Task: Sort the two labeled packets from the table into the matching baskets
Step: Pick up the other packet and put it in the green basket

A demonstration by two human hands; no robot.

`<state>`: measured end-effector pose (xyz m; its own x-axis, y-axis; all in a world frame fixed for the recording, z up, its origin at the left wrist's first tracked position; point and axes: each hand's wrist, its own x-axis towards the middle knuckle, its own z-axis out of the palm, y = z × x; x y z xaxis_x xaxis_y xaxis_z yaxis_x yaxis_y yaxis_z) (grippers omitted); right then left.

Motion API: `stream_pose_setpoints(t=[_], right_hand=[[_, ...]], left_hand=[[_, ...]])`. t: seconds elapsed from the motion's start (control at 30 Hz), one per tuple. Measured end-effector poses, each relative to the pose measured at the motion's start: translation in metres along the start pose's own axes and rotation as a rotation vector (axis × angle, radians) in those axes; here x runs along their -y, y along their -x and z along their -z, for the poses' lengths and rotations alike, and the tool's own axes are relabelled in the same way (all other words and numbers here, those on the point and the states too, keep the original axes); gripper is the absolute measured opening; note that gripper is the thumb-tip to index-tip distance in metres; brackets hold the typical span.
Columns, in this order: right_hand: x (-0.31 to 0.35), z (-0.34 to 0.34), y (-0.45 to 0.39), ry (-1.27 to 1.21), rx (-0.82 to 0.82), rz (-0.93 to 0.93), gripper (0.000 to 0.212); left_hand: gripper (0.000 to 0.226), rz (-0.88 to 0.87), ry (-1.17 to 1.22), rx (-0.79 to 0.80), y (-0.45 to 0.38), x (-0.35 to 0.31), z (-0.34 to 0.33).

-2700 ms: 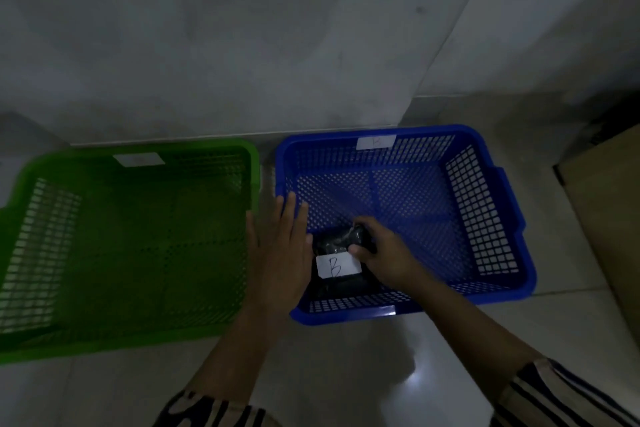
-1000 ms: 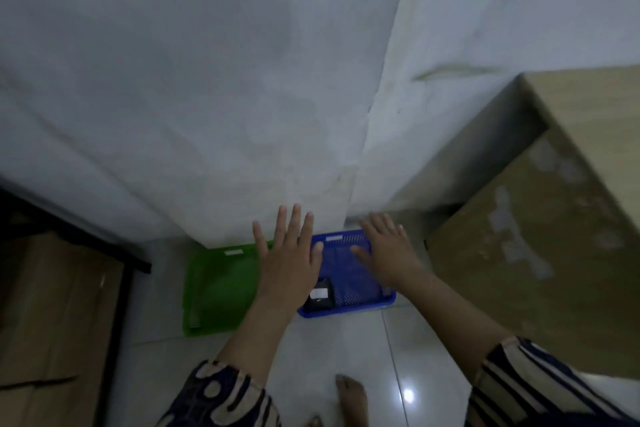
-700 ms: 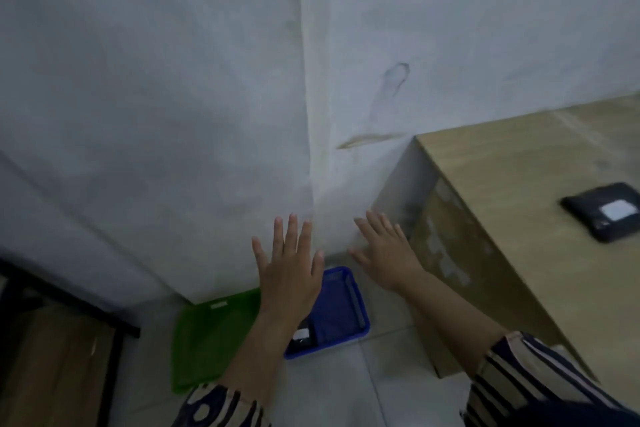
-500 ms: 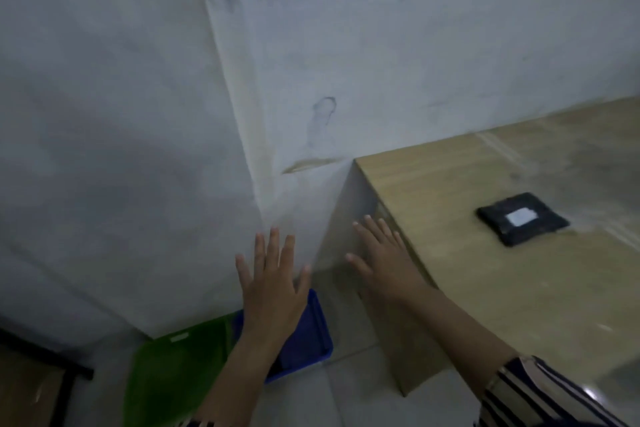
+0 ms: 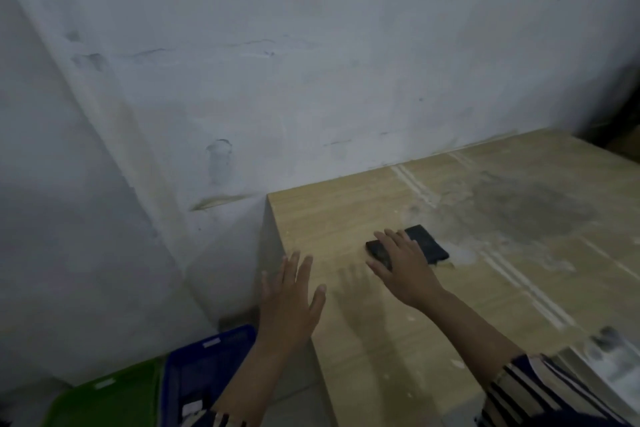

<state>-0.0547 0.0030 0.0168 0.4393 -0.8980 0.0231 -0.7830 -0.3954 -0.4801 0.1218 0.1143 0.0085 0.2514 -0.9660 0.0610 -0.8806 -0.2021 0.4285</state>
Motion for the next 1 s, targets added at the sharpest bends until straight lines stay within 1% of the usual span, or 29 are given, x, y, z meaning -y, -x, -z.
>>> stream_pose_setpoints(t=[0.13,0.23,0.4,0.5,0.67,0.77,0.87,1.0], right_hand=[[-0.04,0.012,-0.003,-0.032,-0.027,-0.075,0.053],[-0.073,0.018,-0.01,-0.041,-0.038,-0.095,0.054],[-0.131,0.021,-0.037,-0.042,0.054,-0.149,0.052],[-0.167,0.019,-0.064,-0.027,0.133,-0.127,0.051],[-0.207,0.008,-0.104,-0.026,0.237,-0.069,0.05],[-0.215,-0.002,-0.116,-0.073,0.264,-0.065,0.051],[-0.219,-0.009,-0.124,-0.095,0.271,-0.035,0.055],[-0.218,-0.011,-0.131,-0.228,0.286,-0.052,0.062]], left_hand=[[0.053,-0.011,0.068,0.023,-0.024,-0.027,-0.021],[0.052,0.011,0.084,0.05,-0.042,-0.048,-0.038],[0.052,0.069,0.073,0.097,-0.077,-0.082,-0.073],[0.051,0.161,0.056,0.107,-0.103,-0.102,-0.103],[0.051,0.382,0.129,0.088,-0.137,-0.127,-0.147],[0.051,0.479,0.2,0.052,-0.149,-0.134,-0.159],[0.055,0.539,0.253,0.028,-0.156,-0.136,-0.167],[0.061,0.628,0.337,0.016,-0.158,-0.136,-0.173]])
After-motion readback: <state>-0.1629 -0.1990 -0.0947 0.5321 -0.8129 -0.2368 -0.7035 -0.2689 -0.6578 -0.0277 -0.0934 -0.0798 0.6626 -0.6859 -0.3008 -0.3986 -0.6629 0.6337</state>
